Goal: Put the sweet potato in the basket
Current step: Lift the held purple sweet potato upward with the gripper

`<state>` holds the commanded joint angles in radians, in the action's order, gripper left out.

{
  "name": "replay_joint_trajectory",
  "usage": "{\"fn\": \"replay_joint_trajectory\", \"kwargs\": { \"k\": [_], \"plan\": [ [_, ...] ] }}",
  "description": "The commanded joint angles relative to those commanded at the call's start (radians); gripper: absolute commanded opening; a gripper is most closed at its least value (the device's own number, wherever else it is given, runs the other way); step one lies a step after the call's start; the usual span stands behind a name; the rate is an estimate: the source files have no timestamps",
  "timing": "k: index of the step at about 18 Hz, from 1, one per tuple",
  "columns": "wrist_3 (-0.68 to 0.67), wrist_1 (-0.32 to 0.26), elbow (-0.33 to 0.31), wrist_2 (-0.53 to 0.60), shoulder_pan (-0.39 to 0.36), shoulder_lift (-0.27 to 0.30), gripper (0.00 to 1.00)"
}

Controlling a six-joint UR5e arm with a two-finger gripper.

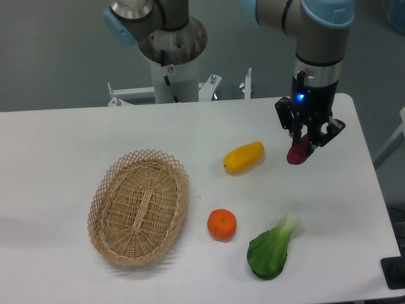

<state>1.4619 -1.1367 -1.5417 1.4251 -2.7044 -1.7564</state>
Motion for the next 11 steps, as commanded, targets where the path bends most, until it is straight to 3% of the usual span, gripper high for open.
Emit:
{"fn": "replay_joint_trajectory", "kwargs": {
  "k": [11],
  "plan": [
    [-0.083,0.005,-0.014,0.0,0.021,-0.012,0.23]
  ]
}}
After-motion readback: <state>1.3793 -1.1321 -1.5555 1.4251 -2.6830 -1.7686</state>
